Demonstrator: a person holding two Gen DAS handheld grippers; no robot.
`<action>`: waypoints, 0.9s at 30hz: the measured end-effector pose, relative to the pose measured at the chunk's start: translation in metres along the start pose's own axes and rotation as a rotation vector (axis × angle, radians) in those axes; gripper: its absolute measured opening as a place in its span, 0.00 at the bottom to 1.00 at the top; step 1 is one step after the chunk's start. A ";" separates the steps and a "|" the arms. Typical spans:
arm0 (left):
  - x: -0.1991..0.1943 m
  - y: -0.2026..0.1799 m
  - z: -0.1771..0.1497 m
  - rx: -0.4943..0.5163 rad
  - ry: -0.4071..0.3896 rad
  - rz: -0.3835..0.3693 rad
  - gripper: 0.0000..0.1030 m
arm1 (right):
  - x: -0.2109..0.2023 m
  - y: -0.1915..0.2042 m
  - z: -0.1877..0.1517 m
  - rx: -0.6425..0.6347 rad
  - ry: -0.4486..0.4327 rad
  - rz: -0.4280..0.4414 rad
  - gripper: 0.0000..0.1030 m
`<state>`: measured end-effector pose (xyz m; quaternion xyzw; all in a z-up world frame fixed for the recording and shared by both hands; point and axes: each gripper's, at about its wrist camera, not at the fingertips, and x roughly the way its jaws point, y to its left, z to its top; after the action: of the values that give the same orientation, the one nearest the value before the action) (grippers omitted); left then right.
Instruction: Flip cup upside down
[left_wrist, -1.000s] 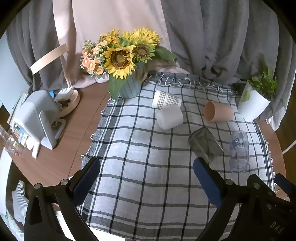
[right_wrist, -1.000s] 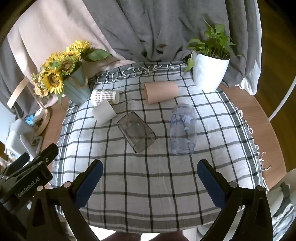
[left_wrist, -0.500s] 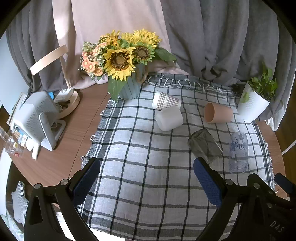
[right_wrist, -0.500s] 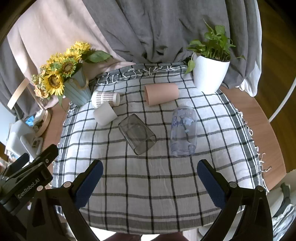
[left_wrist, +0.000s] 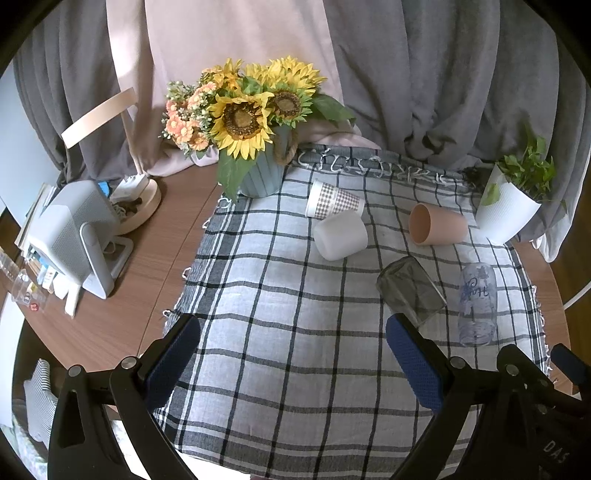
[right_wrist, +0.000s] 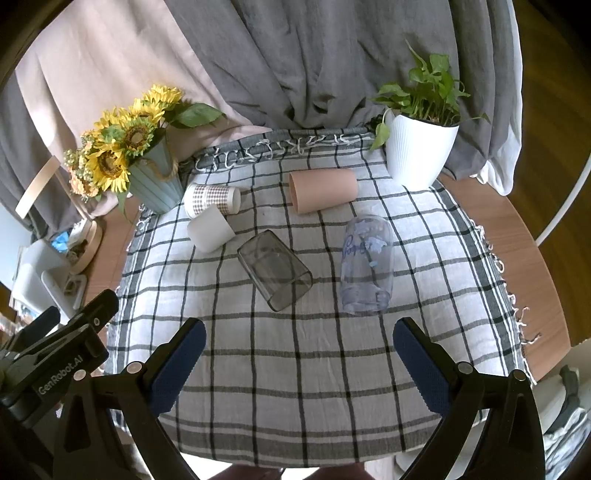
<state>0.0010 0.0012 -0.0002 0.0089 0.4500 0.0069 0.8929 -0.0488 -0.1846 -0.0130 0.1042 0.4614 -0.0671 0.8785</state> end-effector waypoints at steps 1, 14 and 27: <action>0.000 0.000 0.000 0.000 -0.001 0.000 1.00 | 0.000 0.000 0.000 0.001 0.000 0.003 0.99; -0.001 0.004 0.000 0.000 -0.010 0.010 1.00 | 0.001 -0.001 0.000 0.003 0.002 0.000 0.99; -0.001 0.005 -0.001 0.003 -0.007 0.011 1.00 | 0.002 0.000 0.002 0.001 0.003 0.003 0.99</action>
<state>0.0000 0.0060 0.0001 0.0129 0.4466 0.0113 0.8946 -0.0457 -0.1853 -0.0135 0.1055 0.4625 -0.0656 0.8779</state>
